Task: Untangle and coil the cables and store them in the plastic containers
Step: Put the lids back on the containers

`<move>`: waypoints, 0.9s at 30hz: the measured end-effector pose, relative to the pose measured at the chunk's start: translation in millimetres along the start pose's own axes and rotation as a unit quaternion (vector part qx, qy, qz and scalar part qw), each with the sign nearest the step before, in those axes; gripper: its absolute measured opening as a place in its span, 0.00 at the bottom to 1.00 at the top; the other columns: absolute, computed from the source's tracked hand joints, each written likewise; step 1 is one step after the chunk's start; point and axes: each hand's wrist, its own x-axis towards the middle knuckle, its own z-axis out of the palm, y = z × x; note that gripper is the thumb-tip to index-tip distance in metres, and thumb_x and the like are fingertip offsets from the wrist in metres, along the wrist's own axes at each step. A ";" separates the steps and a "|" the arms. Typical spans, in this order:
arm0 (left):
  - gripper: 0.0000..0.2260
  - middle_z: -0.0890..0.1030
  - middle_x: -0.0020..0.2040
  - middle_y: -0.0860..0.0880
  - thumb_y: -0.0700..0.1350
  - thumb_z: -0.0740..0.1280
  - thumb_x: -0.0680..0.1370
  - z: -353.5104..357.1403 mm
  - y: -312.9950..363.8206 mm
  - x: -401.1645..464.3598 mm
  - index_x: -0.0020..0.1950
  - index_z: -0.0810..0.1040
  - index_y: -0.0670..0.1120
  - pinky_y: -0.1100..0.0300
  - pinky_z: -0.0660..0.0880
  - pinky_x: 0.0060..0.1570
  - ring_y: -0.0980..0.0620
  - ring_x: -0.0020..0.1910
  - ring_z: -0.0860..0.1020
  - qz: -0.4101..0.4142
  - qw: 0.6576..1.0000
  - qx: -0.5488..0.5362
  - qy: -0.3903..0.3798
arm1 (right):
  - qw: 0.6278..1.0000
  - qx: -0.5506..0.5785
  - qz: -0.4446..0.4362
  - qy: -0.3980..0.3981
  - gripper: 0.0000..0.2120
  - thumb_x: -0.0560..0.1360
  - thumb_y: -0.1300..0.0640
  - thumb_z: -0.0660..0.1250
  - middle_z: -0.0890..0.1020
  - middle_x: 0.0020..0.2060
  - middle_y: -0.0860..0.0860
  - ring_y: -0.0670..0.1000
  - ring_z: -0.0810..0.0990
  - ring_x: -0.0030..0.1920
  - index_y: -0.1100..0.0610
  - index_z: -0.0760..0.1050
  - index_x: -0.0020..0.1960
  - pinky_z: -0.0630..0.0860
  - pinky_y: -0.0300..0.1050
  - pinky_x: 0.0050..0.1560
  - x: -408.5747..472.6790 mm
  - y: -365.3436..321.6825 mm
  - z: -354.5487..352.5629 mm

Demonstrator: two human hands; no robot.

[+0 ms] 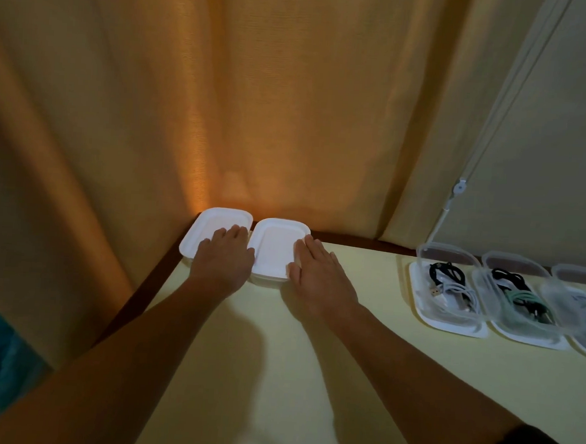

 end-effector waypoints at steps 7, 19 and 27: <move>0.20 0.70 0.74 0.46 0.50 0.56 0.84 -0.3 -7.7 -2.8 0.75 0.65 0.45 0.45 0.64 0.71 0.45 0.71 0.70 0.004 1.000 -0.025 0.008 | 0.999 0.038 -0.003 -0.019 0.27 0.86 0.48 0.50 0.51 0.82 0.54 0.54 0.51 0.81 0.56 0.52 0.81 0.50 0.53 0.78 -2.8 -7.8 -6.4; 0.14 0.75 0.68 0.46 0.47 0.59 0.82 -19.4 71.1 -23.6 0.66 0.76 0.47 0.50 0.67 0.65 0.46 0.67 0.70 0.087 0.982 -0.136 0.099 | 0.992 0.016 0.065 0.107 0.23 0.80 0.55 0.64 0.75 0.70 0.54 0.55 0.70 0.71 0.56 0.69 0.74 0.66 0.51 0.71 -75.4 76.8 -92.7; 0.13 0.75 0.68 0.54 0.45 0.62 0.81 7.5 189.2 -67.3 0.64 0.78 0.51 0.52 0.69 0.66 0.53 0.68 0.68 0.215 0.952 -0.212 0.041 | 0.979 -0.157 0.124 0.044 0.22 0.75 0.59 0.64 0.76 0.65 0.51 0.55 0.68 0.66 0.50 0.75 0.68 0.67 0.52 0.65 -140.3 152.0 -123.7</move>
